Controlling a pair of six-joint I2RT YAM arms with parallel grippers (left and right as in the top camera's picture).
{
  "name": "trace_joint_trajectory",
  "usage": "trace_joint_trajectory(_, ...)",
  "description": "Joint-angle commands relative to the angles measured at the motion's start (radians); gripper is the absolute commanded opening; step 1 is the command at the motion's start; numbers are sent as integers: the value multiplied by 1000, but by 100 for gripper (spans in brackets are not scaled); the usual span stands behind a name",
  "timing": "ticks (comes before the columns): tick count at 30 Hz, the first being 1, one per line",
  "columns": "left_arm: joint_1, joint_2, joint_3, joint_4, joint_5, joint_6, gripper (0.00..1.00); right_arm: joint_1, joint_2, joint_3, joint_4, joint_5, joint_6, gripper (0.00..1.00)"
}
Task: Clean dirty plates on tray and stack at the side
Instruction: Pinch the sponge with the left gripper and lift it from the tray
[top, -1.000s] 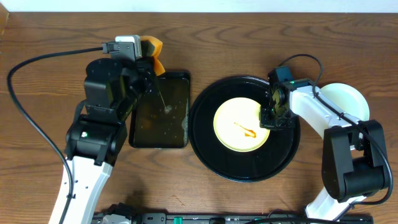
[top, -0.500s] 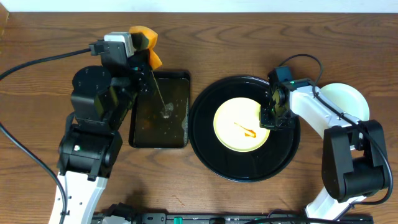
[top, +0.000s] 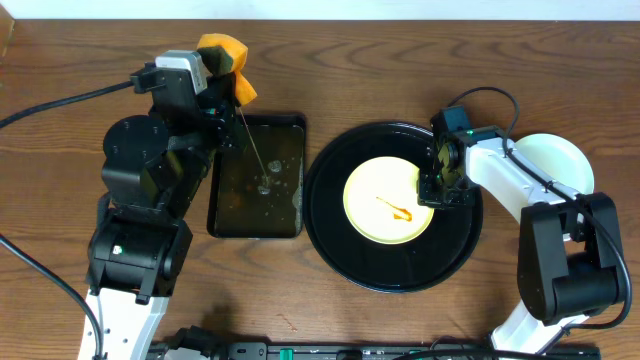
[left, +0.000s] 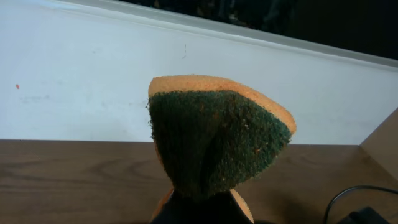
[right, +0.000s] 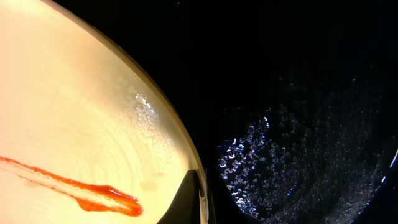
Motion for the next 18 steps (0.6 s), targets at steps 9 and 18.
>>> trace_joint_trajectory(9,0,-20,2,12,-12,10,7,-6,19,-29,-1,6,-1,1)
trace_joint_trajectory(18,0,-17,2,2,-12,10,7,-6,19,-29,-1,6,-1,1)
